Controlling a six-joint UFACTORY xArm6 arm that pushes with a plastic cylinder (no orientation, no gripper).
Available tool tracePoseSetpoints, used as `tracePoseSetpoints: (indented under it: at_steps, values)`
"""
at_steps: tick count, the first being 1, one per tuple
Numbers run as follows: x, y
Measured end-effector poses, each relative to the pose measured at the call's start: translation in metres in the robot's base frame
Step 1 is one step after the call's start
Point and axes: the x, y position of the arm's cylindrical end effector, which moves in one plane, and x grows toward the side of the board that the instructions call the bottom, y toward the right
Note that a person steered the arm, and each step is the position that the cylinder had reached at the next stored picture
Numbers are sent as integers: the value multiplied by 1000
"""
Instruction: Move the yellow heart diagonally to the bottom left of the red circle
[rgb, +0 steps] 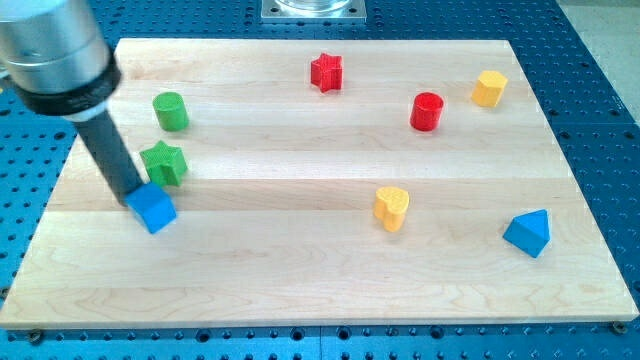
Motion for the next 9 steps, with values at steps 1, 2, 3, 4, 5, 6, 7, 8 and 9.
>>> tracePoseSetpoints:
  at_steps: [1, 2, 3, 4, 5, 6, 7, 8, 9]
  values:
    - [17, -12]
    - [68, -22]
    - [71, 79]
    - [48, 205]
    - [41, 301]
    - [44, 361]
    - [22, 400]
    - [19, 371]
    - [24, 333]
